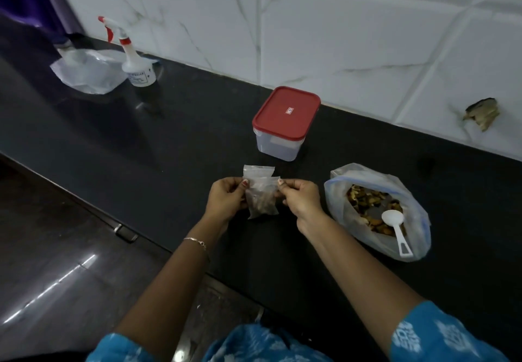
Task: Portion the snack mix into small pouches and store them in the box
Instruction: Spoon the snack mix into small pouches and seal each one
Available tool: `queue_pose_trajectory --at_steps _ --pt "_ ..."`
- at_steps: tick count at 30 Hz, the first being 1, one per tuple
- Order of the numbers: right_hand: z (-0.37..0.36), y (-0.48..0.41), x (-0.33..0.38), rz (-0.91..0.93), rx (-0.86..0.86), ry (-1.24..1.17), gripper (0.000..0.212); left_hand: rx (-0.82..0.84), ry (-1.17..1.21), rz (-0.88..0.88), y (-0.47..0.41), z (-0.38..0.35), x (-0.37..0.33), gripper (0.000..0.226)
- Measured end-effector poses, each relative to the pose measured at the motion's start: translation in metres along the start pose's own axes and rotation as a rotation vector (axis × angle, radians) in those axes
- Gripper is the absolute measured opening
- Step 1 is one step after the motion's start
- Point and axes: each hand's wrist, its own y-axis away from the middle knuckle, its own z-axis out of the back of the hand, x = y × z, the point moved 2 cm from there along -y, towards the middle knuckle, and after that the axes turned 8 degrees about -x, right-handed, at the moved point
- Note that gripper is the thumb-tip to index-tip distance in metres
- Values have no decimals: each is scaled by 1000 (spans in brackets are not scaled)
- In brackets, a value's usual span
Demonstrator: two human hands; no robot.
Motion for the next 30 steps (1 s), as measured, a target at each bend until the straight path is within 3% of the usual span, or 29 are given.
queue_pose_trajectory --at_steps 5,9,12,16,22,27,30 --pt "10 -11 10 20 59 -12 15 -38 -205 -73 -21 7 2 19" --pt "38 -2 22 68 -20 -44 17 -171 -480 -351 -16 0 -13 45" --pt "71 8 26 146 -93 -79 18 -244 -464 -470 4 -26 -32 54" --pt "137 29 17 222 -290 -46 15 -13 -423 -637 36 -87 -42 46" --pt "235 63 -28 195 -589 -119 18 412 -332 -719 94 -181 -17 35" --pt "317 100 -84 222 -1047 241 24 708 -354 -793 152 -248 10 30" --pt "359 123 -113 95 -1201 471 39 946 -410 -751 181 -279 28 32"
